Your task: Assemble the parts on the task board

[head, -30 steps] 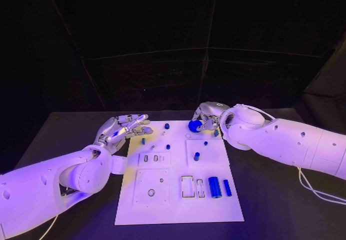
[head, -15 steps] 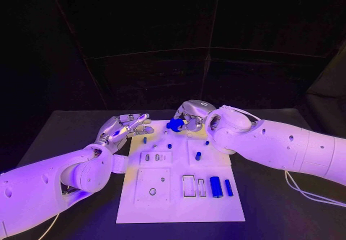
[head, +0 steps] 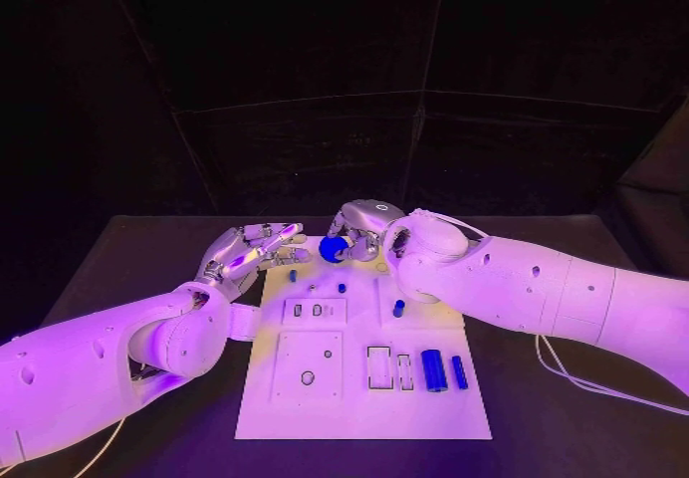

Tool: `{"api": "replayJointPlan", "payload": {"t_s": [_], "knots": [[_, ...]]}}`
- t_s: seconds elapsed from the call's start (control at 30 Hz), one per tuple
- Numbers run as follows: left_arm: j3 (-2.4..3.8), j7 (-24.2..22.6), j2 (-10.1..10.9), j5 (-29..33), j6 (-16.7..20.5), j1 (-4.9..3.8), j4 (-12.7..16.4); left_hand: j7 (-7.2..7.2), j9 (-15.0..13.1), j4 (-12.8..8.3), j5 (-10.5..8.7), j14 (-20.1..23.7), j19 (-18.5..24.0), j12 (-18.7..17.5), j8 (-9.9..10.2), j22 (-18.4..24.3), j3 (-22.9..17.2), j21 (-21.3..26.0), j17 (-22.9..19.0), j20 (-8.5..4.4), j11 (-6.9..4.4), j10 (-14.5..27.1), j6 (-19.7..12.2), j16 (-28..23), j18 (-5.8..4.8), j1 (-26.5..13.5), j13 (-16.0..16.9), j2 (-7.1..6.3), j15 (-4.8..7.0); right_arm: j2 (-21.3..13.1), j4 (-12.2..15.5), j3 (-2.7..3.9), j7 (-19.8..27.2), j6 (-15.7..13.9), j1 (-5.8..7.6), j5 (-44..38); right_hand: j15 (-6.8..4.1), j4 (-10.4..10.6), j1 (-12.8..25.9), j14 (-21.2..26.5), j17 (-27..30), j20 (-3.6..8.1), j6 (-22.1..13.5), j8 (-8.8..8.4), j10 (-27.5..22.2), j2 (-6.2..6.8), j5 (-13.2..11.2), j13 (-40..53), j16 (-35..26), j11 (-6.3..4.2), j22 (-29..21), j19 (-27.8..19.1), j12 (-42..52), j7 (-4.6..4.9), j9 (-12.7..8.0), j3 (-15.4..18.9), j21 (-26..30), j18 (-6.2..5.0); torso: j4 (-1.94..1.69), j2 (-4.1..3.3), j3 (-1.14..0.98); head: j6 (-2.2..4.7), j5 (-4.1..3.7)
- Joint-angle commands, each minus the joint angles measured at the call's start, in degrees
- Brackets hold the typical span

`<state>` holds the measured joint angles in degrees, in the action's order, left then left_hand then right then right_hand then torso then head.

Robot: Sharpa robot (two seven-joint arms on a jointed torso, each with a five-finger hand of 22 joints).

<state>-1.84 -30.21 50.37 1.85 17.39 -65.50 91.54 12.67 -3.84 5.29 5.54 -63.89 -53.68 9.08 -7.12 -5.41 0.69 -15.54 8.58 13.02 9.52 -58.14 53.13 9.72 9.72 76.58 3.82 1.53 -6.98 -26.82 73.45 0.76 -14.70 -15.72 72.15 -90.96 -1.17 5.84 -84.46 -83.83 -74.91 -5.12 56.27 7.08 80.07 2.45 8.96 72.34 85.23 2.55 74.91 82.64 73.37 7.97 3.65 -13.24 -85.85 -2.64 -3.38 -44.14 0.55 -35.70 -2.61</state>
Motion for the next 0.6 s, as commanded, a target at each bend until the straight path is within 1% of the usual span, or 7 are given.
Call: {"api": "replayJointPlan", "payload": {"t_s": [0.03, 0.2, 0.27, 0.33, 0.47, 0.53, 0.6], "knots": [[0.07, -0.5, -0.1, -0.3, -0.2, -0.11, 0.1, 0.41, 0.1, -0.2, 0.0, 0.0, 0.0, -0.3, 0.2, 0.1, 0.0, 0.3, 0.1, 0.47, 0.39, 0.1, -0.1, -0.3, 0.82, -0.2, -0.1, 0.58, -0.12, 0.7, -0.8, 0.0, 0.4, 2.2, -0.01, -0.6, -0.06, 0.0, 0.8, -3.9, -3.6, -0.1, 2.8, 0.13, 0.0, -0.03, 0.0, 0.0, 0.0, 0.23, 5.6, 0.3, -0.4, -0.09, 0.1, -0.5, -0.3, 0.45, 0.09, 0.02, -0.04, -0.15, 0.13], [0.07, -0.5, -0.2, -0.3, -0.1, -0.12, 0.0, 0.41, 0.1, -0.2, 0.0, 0.0, 0.0, -0.3, 0.2, 0.1, 0.0, 0.3, 0.1, 0.47, 0.39, 0.1, -0.1, -0.3, 0.82, -0.2, -0.1, 0.58, -0.12, 1.5, -1.6, -0.04, 0.2, 3.5, -0.21, -0.6, -0.01, 0.0, 1.2, -3.9, -3.5, -0.14, 2.6, -0.05, -0.1, 0.17, 0.1, -0.1, -0.1, 0.3, 5.8, 0.4, -0.5, -0.01, 0.1, -0.6, -0.3, 0.49, 0.17, 0.01, -0.07, -0.3, 0.23], [0.07, -0.5, -0.2, -0.3, -0.1, -0.12, 0.0, 0.41, 0.1, -0.2, 0.0, 0.0, 0.0, -0.3, 0.2, 0.1, 0.0, 0.3, 0.1, 0.47, 0.39, 0.1, -0.1, -0.3, 0.82, -0.2, -0.1, 0.58, -0.12, 1.7, -1.9, -0.05, 0.1, 4.2, -0.27, -0.6, 0.02, 0.0, 1.5, -3.8, -3.5, -0.17, 2.4, -0.19, -0.2, 0.35, 0.1, -0.1, -0.1, 0.35, 5.8, 0.4, -0.6, 0.05, 0.1, -0.7, -0.3, 0.49, 0.19, 0.02, -0.08, -0.56, 0.15], [0.07, -0.5, -0.3, -0.3, -0.2, -0.12, 0.0, 0.43, 0.1, -0.3, -0.01, -0.1, 0.0, -0.3, 0.2, 0.1, -0.1, 0.4, 0.1, 0.46, 0.4, 0.1, -0.1, -0.4, 0.83, -0.1, -0.1, 0.62, -0.12, 1.9, -2.2, -0.06, 0.1, 4.7, -0.33, -0.6, 0.06, 0.0, 1.7, -3.8, -3.5, -0.2, 2.3, -0.32, -0.3, 0.52, 0.2, -0.3, -0.1, 0.4, 5.8, 0.4, -0.8, 0.11, 0.1, -0.7, -0.3, 0.49, 0.21, 0.01, -0.08, -0.64, 0.11], [0.07, -0.5, -0.3, -0.3, -0.2, -0.13, 0.0, 0.43, 0.1, -0.3, -0.01, -0.1, 0.0, -0.3, 0.2, 0.1, -0.1, 0.4, 0.1, 0.46, 0.4, 0.1, -0.1, -0.4, 0.83, -0.1, -0.1, 0.62, -0.12, 2.1, -2.5, -0.09, 0.0, 5.6, -0.47, -0.6, 0.12, 0.0, 2.0, -3.8, -3.3, -0.24, 2.1, -0.47, -0.6, 0.76, 0.2, -0.6, -0.2, 0.46, 5.7, 0.4, -1.2, 0.18, 0.1, -0.7, -0.3, 0.48, 0.18, 0.02, -0.07, -0.75, 0.16], [0.07, -0.5, -0.3, -0.3, -0.2, -0.14, 0.0, 0.43, 0.1, -0.3, -0.01, -0.1, 0.0, -0.3, 0.2, 0.1, -0.1, 0.4, 0.1, 0.46, 0.4, 0.1, -0.1, -0.4, 0.83, -0.1, -0.1, 0.62, -0.12, 2.1, -2.6, -0.1, -0.3, 5.9, -0.57, -0.6, 0.17, 0.0, 2.3, -3.8, -3.4, -0.29, 1.8, -0.67, -0.8, 0.99, 0.2, -0.9, -0.2, 0.54, 5.8, 0.4, -1.5, 0.27, 0.1, -0.7, -0.3, 0.49, 0.12, 0.05, -0.06, -0.85, 0.0], [0.07, -0.5, -0.3, -0.3, -0.2, -0.15, 0.0, 0.43, 0.1, -0.3, -0.01, -0.1, 0.0, -0.3, 0.2, 0.1, -0.1, 0.4, 0.1, 0.46, 0.4, 0.1, -0.1, -0.4, 0.83, -0.1, -0.1, 0.62, -0.12, 2.2, -2.7, -0.1, -0.9, 5.6, -0.65, -0.7, 0.25, 0.1, 2.7, -3.8, -3.4, -0.35, 1.5, -0.89, -1.0, 1.17, 0.3, -1.3, -0.2, 0.63, 5.8, 0.4, -1.9, 0.38, 0.1, -0.7, -0.3, 0.49, 0.08, 0.03, -0.06, -0.78, -0.01]]}}
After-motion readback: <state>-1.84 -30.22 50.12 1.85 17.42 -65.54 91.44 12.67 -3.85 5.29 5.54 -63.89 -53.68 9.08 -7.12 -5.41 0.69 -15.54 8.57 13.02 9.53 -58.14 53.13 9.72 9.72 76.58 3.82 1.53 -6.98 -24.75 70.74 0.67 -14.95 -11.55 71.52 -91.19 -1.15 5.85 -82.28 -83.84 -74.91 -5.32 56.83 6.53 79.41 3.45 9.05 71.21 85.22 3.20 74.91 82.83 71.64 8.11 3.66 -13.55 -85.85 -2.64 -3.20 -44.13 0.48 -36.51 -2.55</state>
